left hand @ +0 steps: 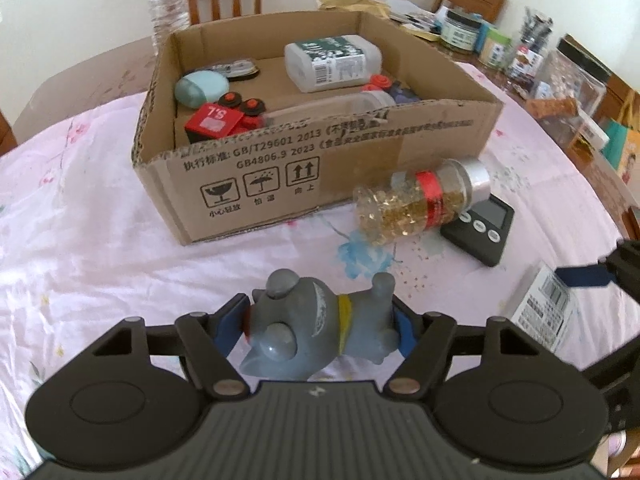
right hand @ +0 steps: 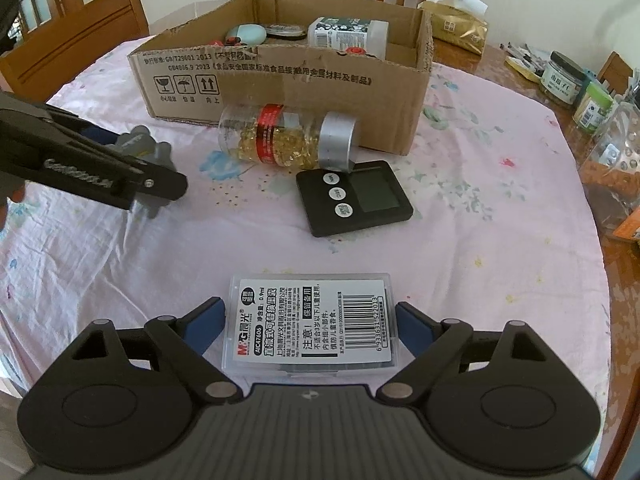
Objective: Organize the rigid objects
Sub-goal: 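Grasp and lift the grey elephant toy with the left gripper, then release the white case into the box with the right gripper while the left drops the elephant in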
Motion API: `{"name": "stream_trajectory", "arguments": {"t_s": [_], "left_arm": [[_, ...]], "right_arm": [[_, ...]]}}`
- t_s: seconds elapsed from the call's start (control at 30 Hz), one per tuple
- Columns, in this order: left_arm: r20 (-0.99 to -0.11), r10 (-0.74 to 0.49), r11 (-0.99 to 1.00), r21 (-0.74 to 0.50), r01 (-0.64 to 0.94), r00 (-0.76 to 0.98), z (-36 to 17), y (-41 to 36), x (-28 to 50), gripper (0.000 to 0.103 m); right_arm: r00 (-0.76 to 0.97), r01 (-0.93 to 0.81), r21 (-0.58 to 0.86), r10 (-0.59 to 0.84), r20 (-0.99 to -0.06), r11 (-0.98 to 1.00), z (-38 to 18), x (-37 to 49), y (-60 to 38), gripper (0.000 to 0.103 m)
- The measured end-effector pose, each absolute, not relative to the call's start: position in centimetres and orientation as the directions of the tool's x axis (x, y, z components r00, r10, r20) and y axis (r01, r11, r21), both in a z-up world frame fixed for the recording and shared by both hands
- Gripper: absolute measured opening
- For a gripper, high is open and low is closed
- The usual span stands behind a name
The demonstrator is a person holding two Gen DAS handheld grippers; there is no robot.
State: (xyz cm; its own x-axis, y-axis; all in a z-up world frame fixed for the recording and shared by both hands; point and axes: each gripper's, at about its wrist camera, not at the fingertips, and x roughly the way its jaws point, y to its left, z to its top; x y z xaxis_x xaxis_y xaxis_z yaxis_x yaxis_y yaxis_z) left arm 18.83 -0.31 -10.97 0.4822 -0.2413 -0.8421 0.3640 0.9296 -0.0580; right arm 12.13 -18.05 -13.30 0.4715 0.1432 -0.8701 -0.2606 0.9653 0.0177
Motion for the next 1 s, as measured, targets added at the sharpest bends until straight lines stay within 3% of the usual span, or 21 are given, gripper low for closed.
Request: {"name": "stream_trajectory", "arguments": {"t_s": [0.37,0.7,1.0], "left_arm": [[-0.847,-0.264,0.886,-0.024,0.463,0.462,-7.6,0.8,17.9,0.072],[-0.828,-0.24,0.898,0.009,0.439,0.508,-4.3,3.7,17.5,0.072],[-0.795,-0.203,0.923,0.04,0.383,0.572,-2.7,6.1,17.8,0.072]], "right_arm": [[0.471,-0.304,0.027,0.176,-0.865,0.952,-10.2,13.3,-19.2,0.093],[0.545,-0.392,0.014,0.244,-0.802,0.92,-4.3,18.2,-17.9,0.093],[0.56,-0.412,0.003,0.256,-0.788,0.911,-4.0,26.7,-14.4,0.093]]}}
